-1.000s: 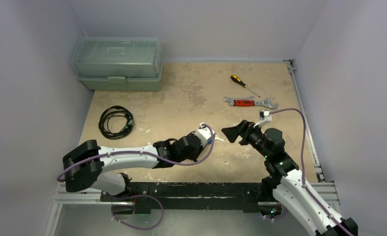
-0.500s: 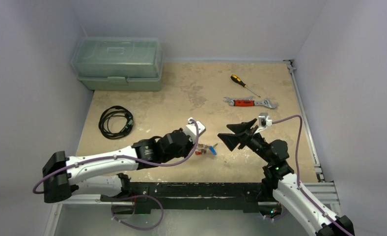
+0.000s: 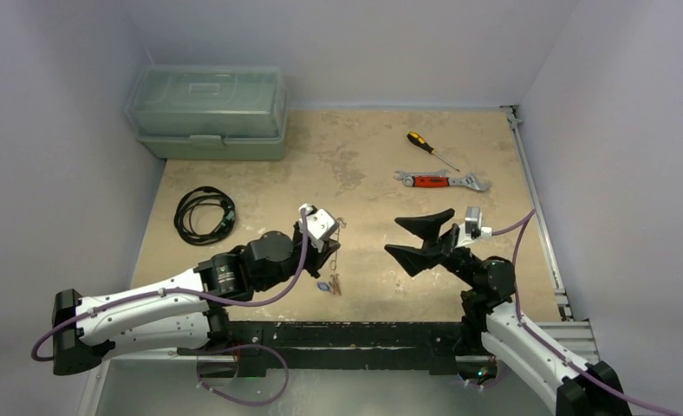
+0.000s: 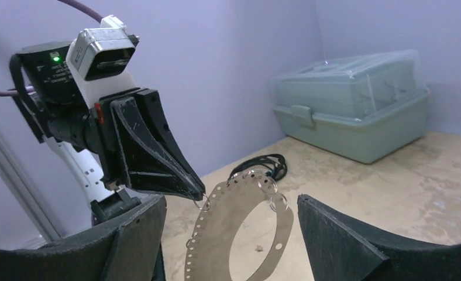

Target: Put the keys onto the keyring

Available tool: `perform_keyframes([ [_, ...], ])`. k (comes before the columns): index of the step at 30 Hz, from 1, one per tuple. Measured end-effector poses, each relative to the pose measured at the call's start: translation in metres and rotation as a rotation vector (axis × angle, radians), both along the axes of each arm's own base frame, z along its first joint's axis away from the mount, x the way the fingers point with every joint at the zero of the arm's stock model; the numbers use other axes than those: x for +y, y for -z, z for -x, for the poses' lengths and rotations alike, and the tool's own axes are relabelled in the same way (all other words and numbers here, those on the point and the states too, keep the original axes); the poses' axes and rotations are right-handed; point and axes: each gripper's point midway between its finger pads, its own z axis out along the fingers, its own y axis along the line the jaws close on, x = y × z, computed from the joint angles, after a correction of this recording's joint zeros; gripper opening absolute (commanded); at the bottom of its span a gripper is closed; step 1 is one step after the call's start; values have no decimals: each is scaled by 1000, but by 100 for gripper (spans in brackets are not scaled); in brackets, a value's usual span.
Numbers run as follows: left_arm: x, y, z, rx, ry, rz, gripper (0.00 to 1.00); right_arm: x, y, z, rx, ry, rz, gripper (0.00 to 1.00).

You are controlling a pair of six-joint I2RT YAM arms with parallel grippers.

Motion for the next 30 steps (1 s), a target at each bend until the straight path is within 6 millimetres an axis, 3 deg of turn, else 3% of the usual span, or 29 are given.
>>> perform_keyframes([
  [9,-3,-31,20,-50,117,172,0,13,-3,14,-49,-107,-16,78],
  [14,-8,-44,30,-71,183,231,0,25,-4,32,-76,-214,-20,74],
  [18,-11,-53,38,-81,231,269,0,39,7,44,-42,-311,7,71],
  [24,-14,-68,49,-95,298,320,0,57,31,46,95,-414,56,67],
  [30,-16,-74,59,-100,355,345,0,65,19,57,58,-474,50,65],
])
